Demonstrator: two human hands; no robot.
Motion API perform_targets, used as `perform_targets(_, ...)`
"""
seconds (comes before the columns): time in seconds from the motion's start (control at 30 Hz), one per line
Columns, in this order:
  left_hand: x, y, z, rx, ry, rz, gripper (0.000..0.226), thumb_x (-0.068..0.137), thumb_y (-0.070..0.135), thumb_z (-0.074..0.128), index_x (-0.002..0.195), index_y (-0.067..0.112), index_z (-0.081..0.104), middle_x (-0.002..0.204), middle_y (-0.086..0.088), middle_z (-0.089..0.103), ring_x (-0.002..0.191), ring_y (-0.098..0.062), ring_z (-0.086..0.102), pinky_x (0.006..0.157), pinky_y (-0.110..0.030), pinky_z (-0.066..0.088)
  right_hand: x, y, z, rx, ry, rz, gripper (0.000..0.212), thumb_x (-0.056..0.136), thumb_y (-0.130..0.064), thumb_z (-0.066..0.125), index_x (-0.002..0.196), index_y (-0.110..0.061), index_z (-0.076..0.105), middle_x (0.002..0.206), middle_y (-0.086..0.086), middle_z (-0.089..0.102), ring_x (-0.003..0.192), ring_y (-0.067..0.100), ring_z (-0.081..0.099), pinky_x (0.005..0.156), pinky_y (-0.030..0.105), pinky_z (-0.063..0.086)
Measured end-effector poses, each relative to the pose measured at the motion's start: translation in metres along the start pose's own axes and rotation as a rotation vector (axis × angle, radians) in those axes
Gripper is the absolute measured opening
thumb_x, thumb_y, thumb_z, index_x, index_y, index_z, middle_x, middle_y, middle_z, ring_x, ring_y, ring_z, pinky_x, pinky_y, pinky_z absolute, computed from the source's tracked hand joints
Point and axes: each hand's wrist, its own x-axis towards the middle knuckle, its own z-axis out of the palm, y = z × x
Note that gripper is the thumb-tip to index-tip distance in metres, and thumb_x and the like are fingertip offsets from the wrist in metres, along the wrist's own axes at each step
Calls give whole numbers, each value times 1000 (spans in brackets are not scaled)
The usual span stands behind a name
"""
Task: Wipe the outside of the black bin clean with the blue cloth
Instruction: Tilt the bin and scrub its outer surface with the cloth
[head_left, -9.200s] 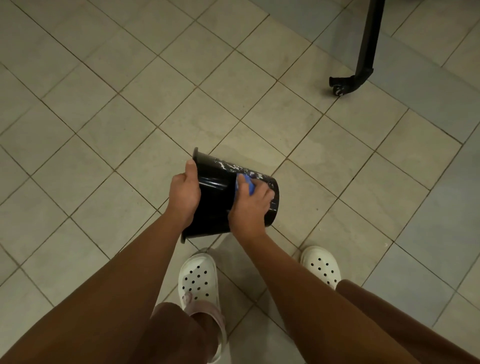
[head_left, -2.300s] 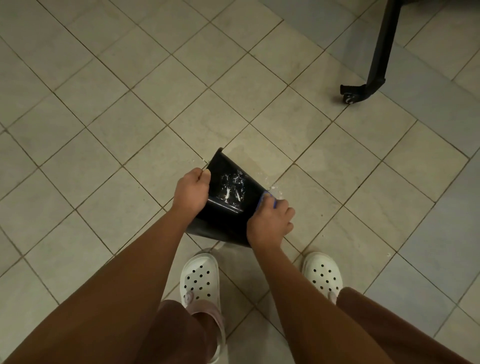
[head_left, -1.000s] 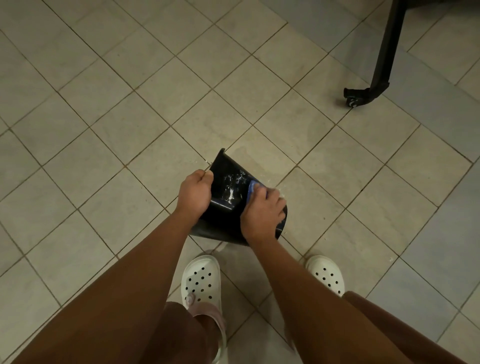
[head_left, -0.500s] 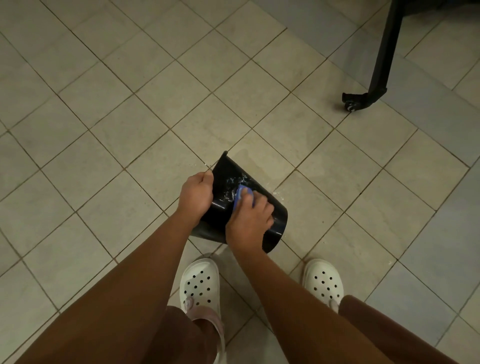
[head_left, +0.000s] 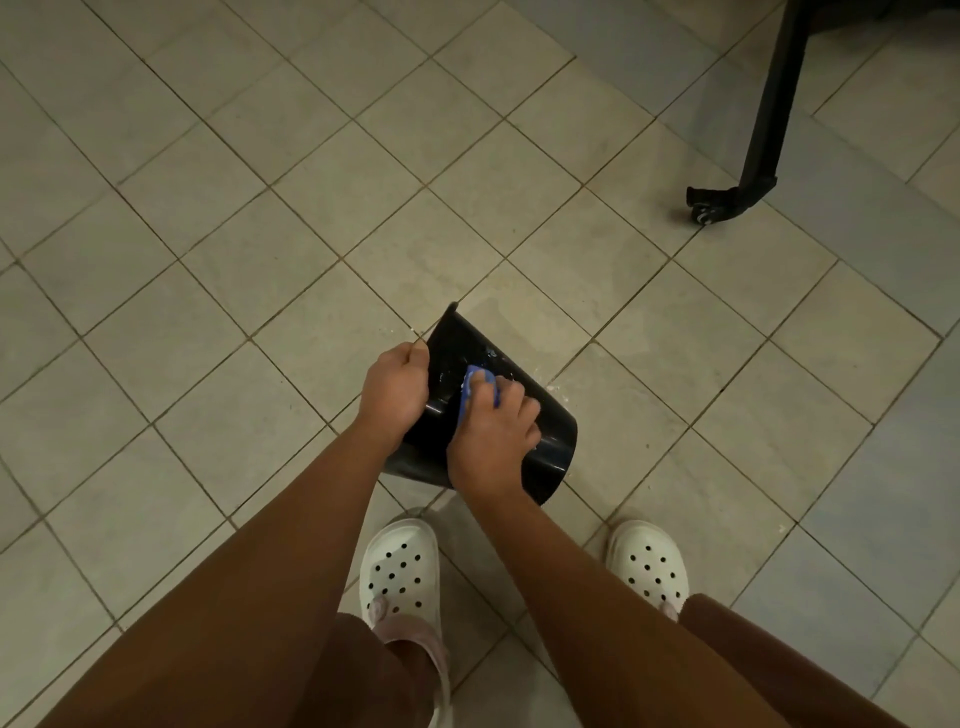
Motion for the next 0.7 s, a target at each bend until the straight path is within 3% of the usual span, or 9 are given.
perform_targets(0.17,-1,-3,-3,1,6,24,38,103,30,36,97,2,62,98,-24,66,83,-33,60,81,-46,51,21,-5,-3,-5,20,-207,60,84,-20,60,138,-20,34,134,12,33,117,30,30,100,48,30)
perform_targets(0.3,-2,-2,-1,-32,-2,14,36,103,30,36,99,5,62,95,-19,66,93,-35,64,84,-46,52,45,5,-12,44,-14,34,51,85,-22,58,131,-21,38,129,9,37,114,27,34,97,44,34)
perform_targets(0.43,0,-6,-1,-66,-16,-21,36,103,30,36,99,7,63,94,-17,66,90,-32,64,77,-43,52,7,-8,-5,36,-17,127,65,82,-20,61,138,-22,28,134,10,27,122,30,26,104,46,28)
perform_targets(0.57,2,-10,-4,-89,-44,-38,34,103,30,36,94,15,65,89,-9,67,85,-24,63,74,-34,49,6,-26,-5,19,-29,-72,62,85,-22,57,139,-23,25,137,10,22,123,30,21,107,47,20)
perform_targets(0.7,2,-8,-3,-86,-16,-14,34,103,29,36,91,14,65,86,-7,67,81,-22,62,71,-33,47,48,-17,-11,25,-54,-118,51,85,-21,54,133,-20,37,130,11,33,114,29,31,97,45,31)
